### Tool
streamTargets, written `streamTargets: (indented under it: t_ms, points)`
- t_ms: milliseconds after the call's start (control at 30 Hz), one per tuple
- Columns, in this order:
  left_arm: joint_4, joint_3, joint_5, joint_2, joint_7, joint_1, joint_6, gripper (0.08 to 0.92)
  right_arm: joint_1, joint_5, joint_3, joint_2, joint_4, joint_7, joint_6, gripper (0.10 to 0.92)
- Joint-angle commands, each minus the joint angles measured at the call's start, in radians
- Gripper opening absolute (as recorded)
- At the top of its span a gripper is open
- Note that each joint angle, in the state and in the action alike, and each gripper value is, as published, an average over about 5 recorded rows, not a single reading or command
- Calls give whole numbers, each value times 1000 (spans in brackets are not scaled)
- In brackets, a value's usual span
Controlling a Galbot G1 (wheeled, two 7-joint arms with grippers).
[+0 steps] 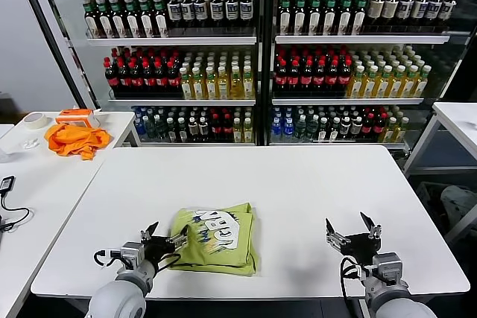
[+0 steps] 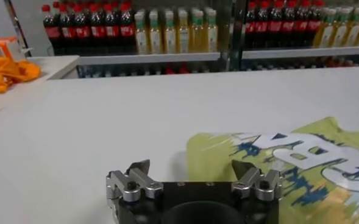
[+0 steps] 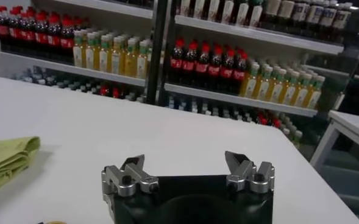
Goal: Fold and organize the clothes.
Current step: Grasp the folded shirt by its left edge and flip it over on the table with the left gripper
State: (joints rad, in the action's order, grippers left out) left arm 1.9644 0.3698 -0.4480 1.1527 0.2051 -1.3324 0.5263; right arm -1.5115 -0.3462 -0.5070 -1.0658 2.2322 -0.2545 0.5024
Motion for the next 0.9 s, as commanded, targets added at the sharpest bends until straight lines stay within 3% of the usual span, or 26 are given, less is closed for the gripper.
streamTargets:
  t_ms: [33,200,300,900]
  points:
    - [-31,-2,15,16,16,-21,-9,823,6,-3,-3,-2,-6,0,-1,823]
    - [-35,-17,16,17,4,-23,-25,812,16,-3,-6,4,-13,1,-1,823]
    - [-41,-23,10,18,-9,-23,-35,756,21,-5,-5,3,-14,1,0,823]
    - [-66,-15,-7,31,-116,-13,-123,254,32,-16,3,5,-24,5,1,823]
